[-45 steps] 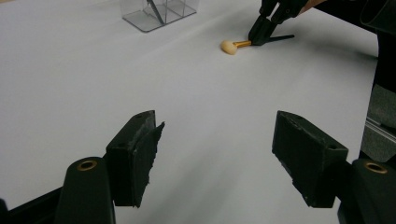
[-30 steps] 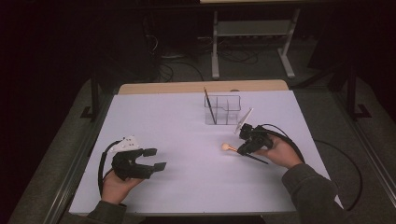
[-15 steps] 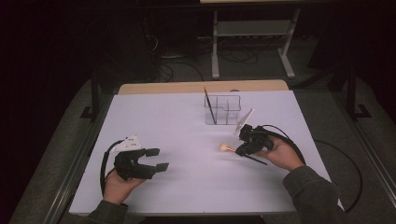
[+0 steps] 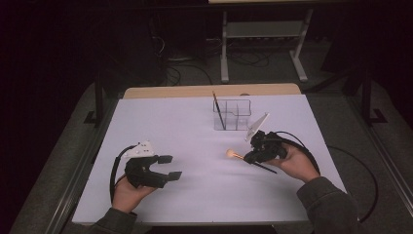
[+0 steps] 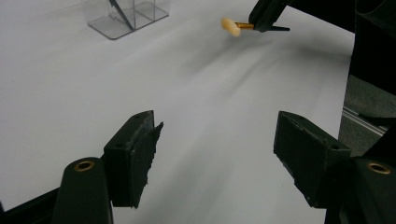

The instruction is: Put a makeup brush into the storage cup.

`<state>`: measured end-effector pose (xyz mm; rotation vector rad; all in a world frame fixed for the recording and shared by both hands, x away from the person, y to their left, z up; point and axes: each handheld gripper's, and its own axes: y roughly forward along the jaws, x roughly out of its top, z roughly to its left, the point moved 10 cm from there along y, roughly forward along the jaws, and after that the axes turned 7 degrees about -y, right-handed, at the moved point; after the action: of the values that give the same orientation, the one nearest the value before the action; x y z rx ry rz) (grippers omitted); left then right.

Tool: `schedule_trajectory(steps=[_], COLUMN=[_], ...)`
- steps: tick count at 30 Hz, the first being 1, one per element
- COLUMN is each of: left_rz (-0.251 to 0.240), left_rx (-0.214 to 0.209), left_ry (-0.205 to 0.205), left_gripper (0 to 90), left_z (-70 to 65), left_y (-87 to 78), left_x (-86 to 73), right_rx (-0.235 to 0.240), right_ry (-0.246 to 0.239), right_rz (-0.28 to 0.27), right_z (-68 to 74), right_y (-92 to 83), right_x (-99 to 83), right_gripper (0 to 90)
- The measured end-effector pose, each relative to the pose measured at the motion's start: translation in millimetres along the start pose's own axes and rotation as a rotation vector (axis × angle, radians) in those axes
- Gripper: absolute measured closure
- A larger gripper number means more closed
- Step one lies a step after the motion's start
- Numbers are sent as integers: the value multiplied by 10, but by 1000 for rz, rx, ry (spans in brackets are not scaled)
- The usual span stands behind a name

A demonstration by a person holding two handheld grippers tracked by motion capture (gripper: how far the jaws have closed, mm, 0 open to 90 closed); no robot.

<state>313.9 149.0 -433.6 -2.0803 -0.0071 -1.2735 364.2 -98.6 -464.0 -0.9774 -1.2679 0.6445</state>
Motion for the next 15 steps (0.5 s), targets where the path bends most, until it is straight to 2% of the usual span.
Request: schedule_trajectory(steps=[5, 15], left_rz=[2, 25], left_rx=[-28, -60], left_ry=[3, 14], left_gripper=[287, 289], left_z=[-70, -186], left_y=[27, 91], left_x=[69, 188], right_rx=[5, 1], right_ry=[-34, -61], right_rz=[-22, -48], right_z=[86, 184], right_y=[-35, -96], right_x=[77, 175], right_gripper=[827, 827])
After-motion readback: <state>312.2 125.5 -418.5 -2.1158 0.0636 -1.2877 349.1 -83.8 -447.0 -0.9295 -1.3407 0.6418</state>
